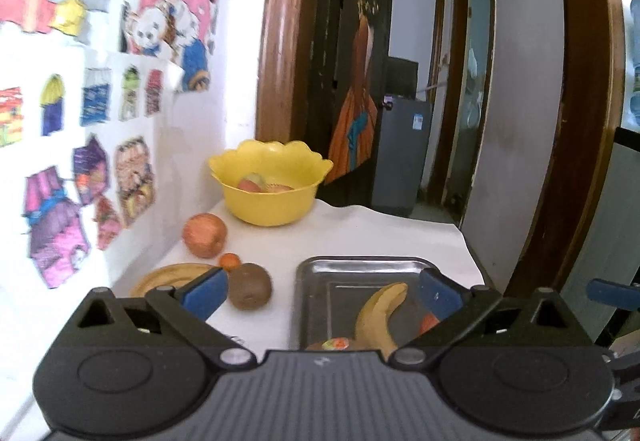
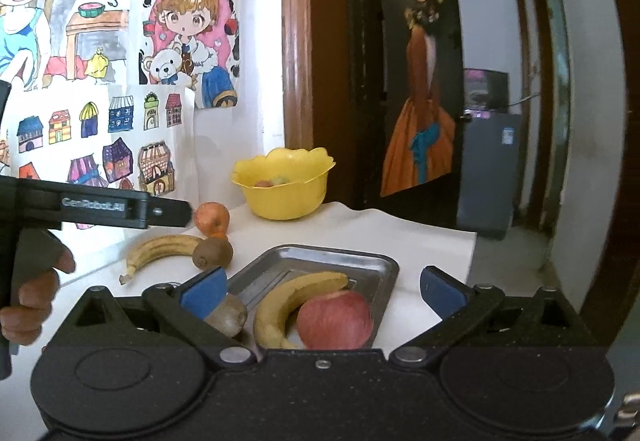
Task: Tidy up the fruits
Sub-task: 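Open both tools to set the banana and apple on the tray, then withdraw both open tools from the tray toward the remaining fruit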
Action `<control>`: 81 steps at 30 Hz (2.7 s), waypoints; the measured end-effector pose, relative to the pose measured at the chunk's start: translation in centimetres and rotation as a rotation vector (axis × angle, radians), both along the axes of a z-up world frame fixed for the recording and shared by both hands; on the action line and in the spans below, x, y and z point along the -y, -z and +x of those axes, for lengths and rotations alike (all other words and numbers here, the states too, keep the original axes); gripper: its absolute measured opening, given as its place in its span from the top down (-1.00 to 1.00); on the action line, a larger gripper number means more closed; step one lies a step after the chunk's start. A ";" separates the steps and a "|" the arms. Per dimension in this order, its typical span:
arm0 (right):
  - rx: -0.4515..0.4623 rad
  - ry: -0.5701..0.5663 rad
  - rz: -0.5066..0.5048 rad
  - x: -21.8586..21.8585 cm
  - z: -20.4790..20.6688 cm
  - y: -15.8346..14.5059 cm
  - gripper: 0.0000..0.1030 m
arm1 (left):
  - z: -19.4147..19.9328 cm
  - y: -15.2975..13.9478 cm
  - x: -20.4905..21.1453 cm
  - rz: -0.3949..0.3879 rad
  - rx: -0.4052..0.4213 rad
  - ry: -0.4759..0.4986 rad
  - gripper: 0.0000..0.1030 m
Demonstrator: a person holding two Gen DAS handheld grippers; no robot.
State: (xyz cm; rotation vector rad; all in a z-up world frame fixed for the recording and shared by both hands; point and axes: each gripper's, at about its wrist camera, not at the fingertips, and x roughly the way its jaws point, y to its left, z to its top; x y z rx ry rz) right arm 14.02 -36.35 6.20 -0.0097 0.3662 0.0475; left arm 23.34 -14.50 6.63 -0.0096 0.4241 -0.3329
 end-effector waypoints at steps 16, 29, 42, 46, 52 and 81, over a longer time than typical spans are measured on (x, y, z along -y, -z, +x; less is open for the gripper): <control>-0.085 0.123 -0.001 -5.8 -9.0 1.3 -0.99 | -8.6 1.5 -7.6 0.068 0.032 -0.038 -0.99; -0.220 0.129 0.053 -9.8 -10.9 3.7 -0.99 | -11.4 4.6 -12.6 0.128 -0.050 -0.112 -0.99; -0.257 0.076 0.051 -12.1 -9.4 3.5 -0.99 | -11.1 5.0 -14.7 0.162 -0.074 -0.148 -0.99; -0.259 0.052 0.056 -12.5 -8.8 3.1 -0.99 | -10.8 4.6 -15.2 0.173 -0.070 -0.159 -0.99; -0.215 -0.023 0.053 -13.4 -7.9 0.3 -0.99 | -10.3 2.2 -16.0 0.182 -0.022 -0.195 -0.99; 0.006 -0.333 0.143 -11.2 12.7 -14.2 -0.99 | 4.2 -3.4 -11.2 0.200 0.115 -0.149 -0.99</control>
